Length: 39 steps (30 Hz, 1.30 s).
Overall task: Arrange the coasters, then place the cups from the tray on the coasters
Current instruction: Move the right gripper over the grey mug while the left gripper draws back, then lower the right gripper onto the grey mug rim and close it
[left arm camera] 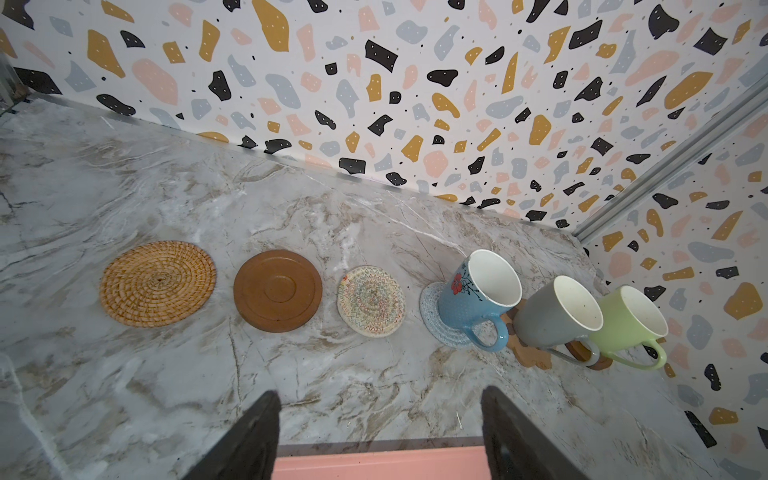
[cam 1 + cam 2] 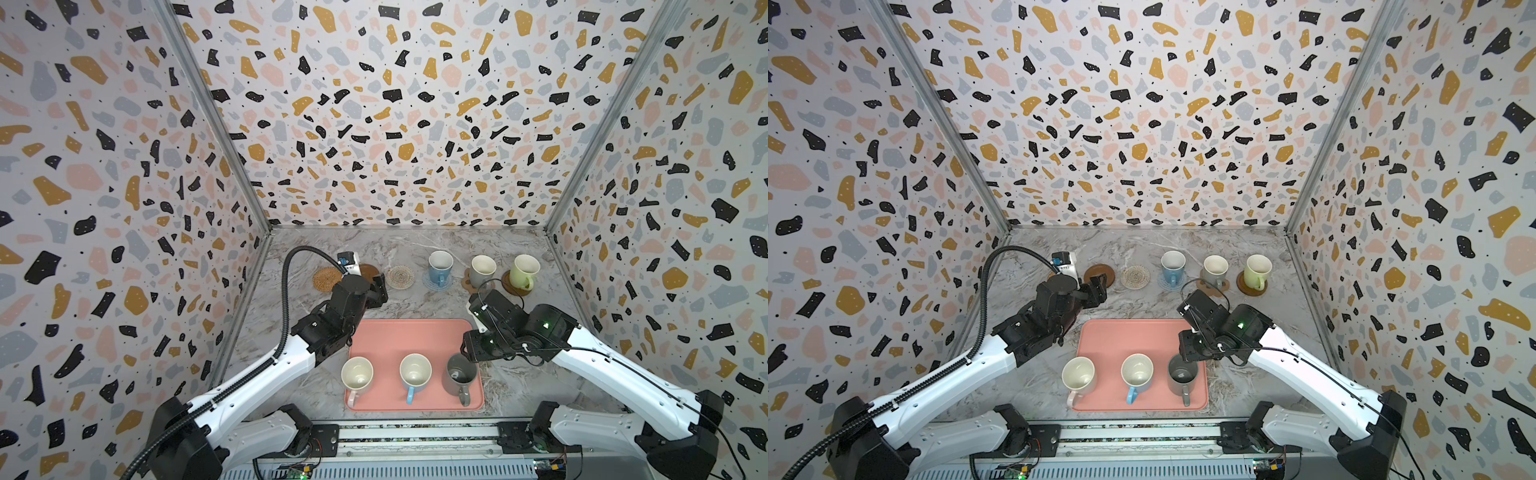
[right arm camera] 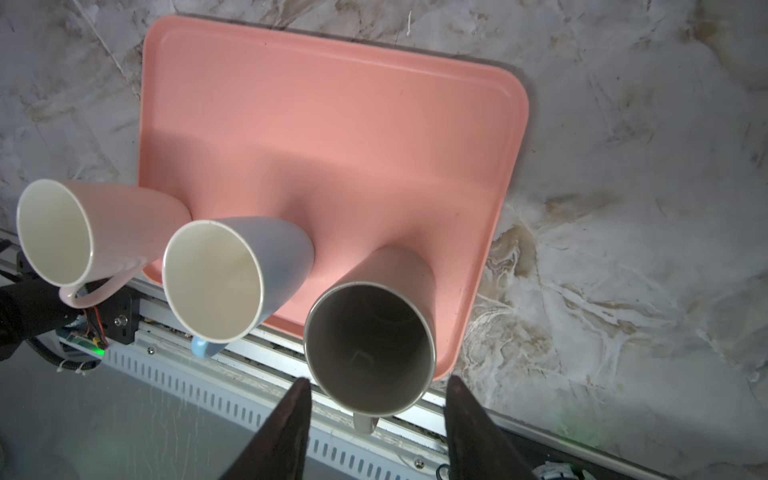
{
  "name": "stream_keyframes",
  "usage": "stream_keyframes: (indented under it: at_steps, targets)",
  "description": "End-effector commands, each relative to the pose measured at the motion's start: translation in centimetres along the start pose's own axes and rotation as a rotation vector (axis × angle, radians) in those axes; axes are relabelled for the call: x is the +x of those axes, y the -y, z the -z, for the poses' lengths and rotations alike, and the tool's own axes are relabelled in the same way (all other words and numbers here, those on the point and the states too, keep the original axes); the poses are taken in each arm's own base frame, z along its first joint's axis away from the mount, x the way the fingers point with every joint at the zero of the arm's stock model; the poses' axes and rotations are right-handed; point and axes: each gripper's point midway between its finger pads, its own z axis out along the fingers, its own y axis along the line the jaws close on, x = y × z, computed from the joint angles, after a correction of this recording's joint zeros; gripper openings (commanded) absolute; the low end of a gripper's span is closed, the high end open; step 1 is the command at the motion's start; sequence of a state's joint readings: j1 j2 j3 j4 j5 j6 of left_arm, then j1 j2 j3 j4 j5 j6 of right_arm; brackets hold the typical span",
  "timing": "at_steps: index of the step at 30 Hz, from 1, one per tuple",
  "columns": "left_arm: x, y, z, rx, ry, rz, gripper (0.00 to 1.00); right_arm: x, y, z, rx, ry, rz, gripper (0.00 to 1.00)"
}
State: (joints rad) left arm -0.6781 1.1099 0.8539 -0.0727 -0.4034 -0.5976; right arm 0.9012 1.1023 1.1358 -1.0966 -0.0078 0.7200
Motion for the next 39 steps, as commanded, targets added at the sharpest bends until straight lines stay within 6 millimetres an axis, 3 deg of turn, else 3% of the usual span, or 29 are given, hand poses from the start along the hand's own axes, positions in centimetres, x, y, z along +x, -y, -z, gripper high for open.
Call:
stream_keyframes:
  at_steps: [1, 6, 12, 17, 22, 32, 39]
  targets:
    - [-0.8, -0.4, -0.5, -0.016, 0.037, 0.012, 0.79, 2.1, 0.4, 0.4, 0.014, -0.06, -0.021, 0.54]
    - [-1.3, -0.8, -0.9, -0.029, 0.043, 0.012, 0.81, 4.0, -0.5, 0.0, -0.011, -0.118, 0.004, 0.54]
    - [-1.4, -1.4, -1.4, -0.042, 0.045, 0.022, 0.82, 5.7, -0.1, -0.5, 0.023, -0.174, 0.009, 0.54]
    - [-1.5, -1.7, -1.7, -0.047, 0.039, 0.028, 0.83, 6.0, 0.6, -1.1, 0.085, -0.151, -0.006, 0.53]
    - [-1.9, -2.0, -1.9, -0.051, 0.043, 0.038, 0.83, 6.2, -0.8, -2.2, 0.058, -0.118, 0.016, 0.53]
    - [-1.7, -2.5, -1.8, -0.054, 0.029, 0.048, 0.84, 8.4, -0.9, -4.2, 0.096, -0.168, 0.041, 0.52]
    - [-1.5, -2.8, -1.8, -0.053, 0.02, 0.053, 0.84, 8.8, -0.4, -5.7, 0.167, -0.153, 0.047, 0.48]
